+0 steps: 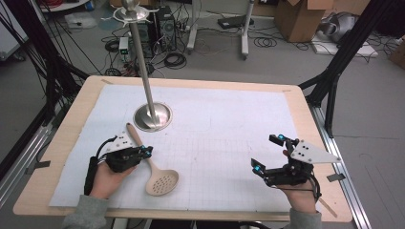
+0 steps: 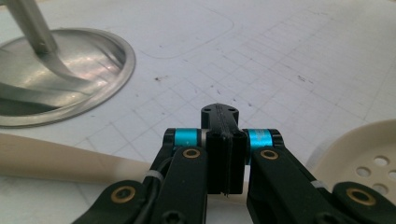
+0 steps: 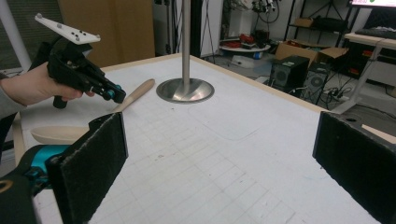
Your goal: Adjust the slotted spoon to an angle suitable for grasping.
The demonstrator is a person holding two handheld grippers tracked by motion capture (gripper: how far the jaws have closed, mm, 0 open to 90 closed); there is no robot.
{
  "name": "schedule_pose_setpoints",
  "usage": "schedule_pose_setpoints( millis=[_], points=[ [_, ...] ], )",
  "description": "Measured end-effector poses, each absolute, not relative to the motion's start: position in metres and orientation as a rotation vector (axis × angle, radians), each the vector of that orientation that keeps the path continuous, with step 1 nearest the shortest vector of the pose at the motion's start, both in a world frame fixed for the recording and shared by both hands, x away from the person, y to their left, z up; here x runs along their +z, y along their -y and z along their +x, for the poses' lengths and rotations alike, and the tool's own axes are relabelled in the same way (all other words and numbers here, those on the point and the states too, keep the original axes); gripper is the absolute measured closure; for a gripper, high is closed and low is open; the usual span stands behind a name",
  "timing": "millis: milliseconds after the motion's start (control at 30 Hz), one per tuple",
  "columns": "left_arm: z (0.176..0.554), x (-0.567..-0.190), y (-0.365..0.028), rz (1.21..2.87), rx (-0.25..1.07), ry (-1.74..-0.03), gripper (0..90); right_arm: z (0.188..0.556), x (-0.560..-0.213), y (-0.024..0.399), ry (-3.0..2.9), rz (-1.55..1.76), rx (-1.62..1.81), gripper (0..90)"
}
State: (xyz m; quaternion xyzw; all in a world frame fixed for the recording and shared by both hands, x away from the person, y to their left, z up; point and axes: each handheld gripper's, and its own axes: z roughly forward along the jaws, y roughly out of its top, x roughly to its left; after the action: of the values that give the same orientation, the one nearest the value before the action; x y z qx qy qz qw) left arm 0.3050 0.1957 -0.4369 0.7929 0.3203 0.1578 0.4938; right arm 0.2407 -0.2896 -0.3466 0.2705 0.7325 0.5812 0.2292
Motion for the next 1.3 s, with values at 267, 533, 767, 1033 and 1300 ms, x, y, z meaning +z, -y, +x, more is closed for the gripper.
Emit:
schedule_pose_setpoints(
  millis=[267,533,767,1033,1300],
  points=[
    [0.305,-0.441,-0.187,1.975,0.346,-0.757,89.5,0.241,-0.348,0.29,-2.016,0.744,1.597,2.1],
    [0.304,-0.445,-0.18,2.0,0.324,-0.754,89.4,0.243,-0.349,0.289,-2.023,0.744,1.597,2.1],
    [0.301,-0.447,-0.177,2.037,0.302,-0.755,89.6,0.244,-0.35,0.289,-2.027,0.748,1.597,2.1],
    [0.298,-0.448,-0.173,2.086,0.292,-0.76,89.6,0.247,-0.352,0.286,-2.035,0.743,1.599,2.1],
    [0.295,-0.448,-0.174,2.095,0.263,-0.734,89.7,0.249,-0.353,0.284,-2.044,0.741,1.601,2.2]
  ],
)
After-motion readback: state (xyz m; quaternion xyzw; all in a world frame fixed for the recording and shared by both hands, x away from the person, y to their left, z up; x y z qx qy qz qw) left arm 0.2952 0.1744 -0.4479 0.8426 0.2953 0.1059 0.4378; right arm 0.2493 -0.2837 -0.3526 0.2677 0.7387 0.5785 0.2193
